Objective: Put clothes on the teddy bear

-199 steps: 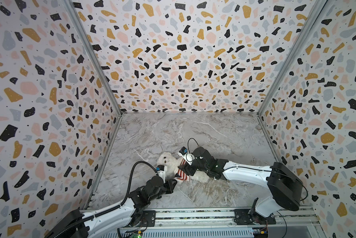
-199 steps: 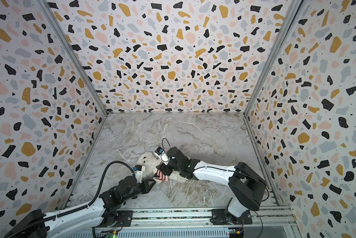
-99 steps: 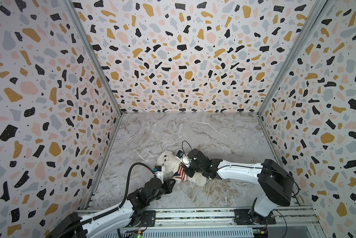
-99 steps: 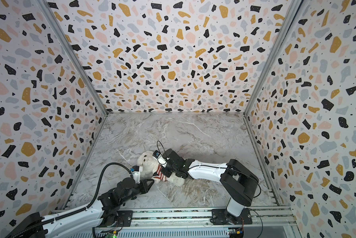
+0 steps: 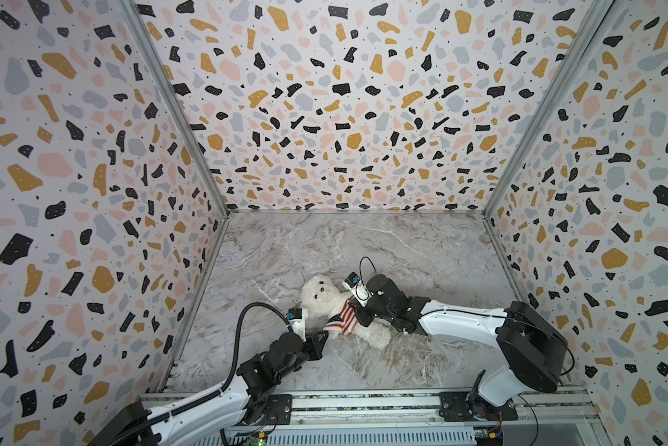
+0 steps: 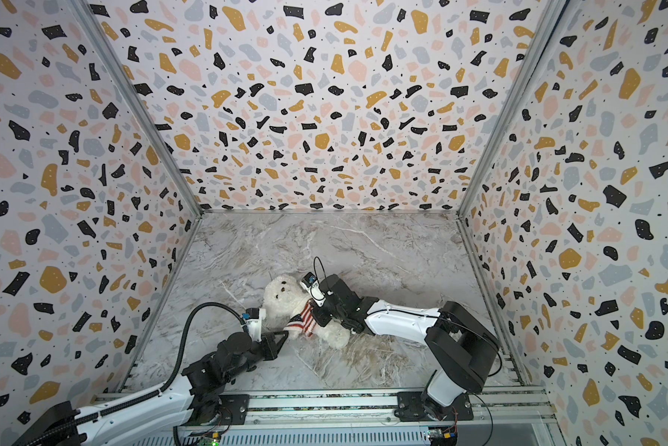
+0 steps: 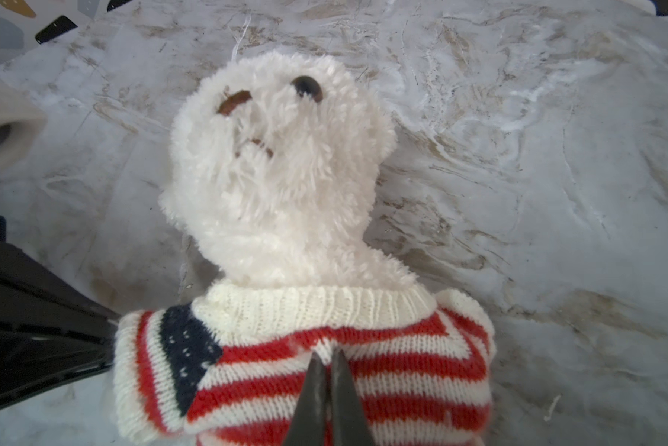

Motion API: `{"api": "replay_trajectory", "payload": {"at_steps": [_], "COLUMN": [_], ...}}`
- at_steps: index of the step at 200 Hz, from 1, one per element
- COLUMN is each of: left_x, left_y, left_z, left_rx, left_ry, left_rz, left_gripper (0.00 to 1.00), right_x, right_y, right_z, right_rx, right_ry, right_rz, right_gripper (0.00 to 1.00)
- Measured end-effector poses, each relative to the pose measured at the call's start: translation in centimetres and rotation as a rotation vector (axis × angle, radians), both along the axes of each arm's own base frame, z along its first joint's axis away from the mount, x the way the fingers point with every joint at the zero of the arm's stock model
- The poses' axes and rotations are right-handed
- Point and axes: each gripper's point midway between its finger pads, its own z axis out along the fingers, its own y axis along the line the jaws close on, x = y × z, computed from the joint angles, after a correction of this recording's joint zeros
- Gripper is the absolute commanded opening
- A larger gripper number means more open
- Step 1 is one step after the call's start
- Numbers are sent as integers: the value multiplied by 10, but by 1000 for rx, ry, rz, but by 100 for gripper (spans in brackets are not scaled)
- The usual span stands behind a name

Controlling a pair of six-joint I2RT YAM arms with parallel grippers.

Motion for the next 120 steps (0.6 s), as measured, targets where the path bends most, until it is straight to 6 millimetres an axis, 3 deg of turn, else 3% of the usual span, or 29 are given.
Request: {"api": "replay_trajectory", "payload": {"at_steps": [55, 86, 120], "left_x": [0, -3, -6], "left_y": [0, -2, -3], "left_z": [3, 2, 1], "left_rx": [8, 10, -24], "left_ry": [-26, -16, 18], "left_rz": [-13, -34, -28], "left_gripper": [0, 0, 20], "right_x": [2, -2, -8], "right_y": [3, 22, 37], "right_z": [0, -4, -3], "right_rx": [44, 51, 81], "right_ry": [41, 41, 36], "right_rz": [-43, -39, -46], "right_gripper": [0, 0, 0]}}
